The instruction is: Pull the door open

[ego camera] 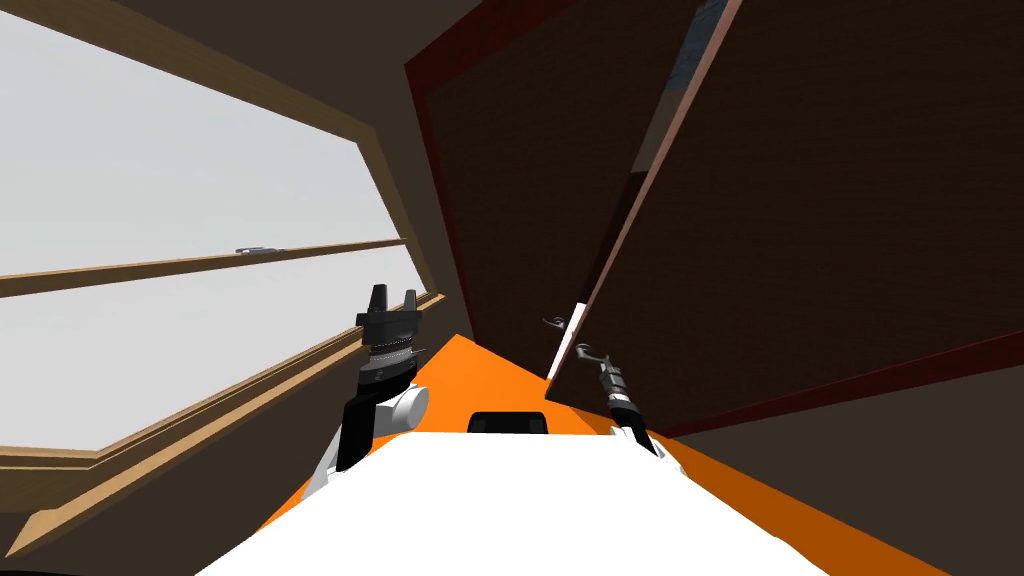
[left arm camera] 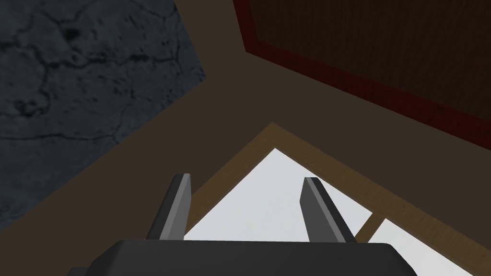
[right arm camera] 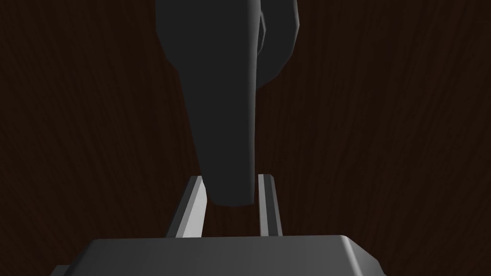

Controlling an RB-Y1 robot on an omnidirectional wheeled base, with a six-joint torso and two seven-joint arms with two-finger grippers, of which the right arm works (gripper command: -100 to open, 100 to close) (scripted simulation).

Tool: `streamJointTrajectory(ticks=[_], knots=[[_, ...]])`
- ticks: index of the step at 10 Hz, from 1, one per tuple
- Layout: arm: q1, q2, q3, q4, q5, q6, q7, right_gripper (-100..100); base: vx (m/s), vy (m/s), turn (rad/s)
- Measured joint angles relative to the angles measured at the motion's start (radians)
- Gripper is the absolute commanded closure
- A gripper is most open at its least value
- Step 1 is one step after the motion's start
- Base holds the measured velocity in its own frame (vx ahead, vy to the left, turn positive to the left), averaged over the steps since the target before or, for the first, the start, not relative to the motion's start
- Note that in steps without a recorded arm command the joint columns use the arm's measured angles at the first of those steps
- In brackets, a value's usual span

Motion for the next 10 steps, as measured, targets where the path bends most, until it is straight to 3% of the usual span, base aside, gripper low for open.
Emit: streamJointTrajectory(ticks=[3,5,10], knots=[[-0.012,0.006,0.020,0.000,0.012,-0.004,-0.010,100,-0.050,-0.017,0.019],[-0.006,-0.007,0.021,0.002,0.012,-0.010,-0.017,100,-0.138,-0.011,0.124],[0.016,-0.035,0.066,0.025,0.034,-0.071,-0.066,100,-0.172,-0.025,0.099]])
